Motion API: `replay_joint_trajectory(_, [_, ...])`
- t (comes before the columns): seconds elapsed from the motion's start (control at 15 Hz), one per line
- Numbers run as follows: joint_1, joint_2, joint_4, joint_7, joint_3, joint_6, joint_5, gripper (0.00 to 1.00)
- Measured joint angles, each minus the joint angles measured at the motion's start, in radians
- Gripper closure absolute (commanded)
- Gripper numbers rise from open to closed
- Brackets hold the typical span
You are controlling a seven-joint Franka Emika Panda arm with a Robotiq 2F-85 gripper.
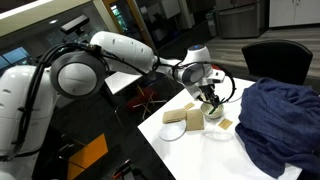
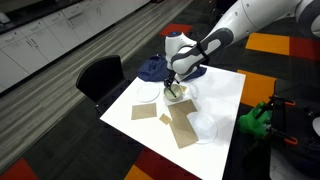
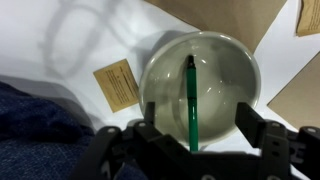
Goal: Put the pen on the table
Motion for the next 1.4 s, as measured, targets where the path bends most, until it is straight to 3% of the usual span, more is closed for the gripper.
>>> replay_joint_trajectory(1.2, [0.022, 0.143, 0.187, 0.002, -0.019, -0.093, -0.027, 0.18])
replay_joint_trajectory(1.4, [0.022, 0.164, 0.217, 0.004, -0.024, -0.105, -0.028, 0.28])
